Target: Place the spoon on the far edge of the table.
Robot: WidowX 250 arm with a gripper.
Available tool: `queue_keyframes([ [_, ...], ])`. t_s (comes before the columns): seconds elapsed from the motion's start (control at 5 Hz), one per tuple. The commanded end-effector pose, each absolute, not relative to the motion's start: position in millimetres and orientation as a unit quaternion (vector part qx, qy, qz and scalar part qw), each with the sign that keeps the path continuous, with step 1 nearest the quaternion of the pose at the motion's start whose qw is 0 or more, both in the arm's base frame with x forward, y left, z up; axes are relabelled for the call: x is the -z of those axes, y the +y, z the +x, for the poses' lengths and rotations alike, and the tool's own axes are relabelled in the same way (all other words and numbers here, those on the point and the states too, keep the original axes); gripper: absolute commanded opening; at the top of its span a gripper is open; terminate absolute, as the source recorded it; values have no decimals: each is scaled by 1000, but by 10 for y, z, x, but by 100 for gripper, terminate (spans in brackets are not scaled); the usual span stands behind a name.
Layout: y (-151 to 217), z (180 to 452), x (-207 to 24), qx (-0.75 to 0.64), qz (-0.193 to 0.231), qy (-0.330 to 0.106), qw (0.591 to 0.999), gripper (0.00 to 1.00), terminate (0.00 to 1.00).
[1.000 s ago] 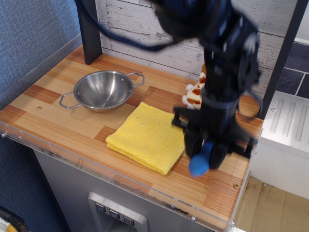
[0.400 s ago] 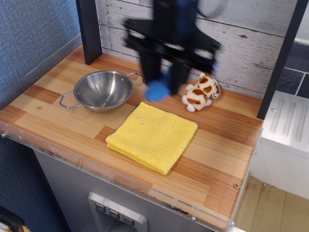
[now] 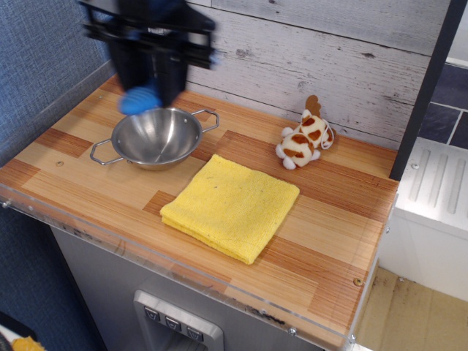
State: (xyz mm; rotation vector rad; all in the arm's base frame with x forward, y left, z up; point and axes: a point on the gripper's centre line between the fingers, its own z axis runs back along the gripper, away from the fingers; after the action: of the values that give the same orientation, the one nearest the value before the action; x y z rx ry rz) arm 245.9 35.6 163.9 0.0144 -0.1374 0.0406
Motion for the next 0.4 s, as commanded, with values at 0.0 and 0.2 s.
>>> queue_keyframes([
  [0.0, 1150, 2426, -1634, -72, 24, -80, 994, 0, 0],
  [0.2, 1426, 2389, -1513, -85, 32, -71, 993, 0, 0],
])
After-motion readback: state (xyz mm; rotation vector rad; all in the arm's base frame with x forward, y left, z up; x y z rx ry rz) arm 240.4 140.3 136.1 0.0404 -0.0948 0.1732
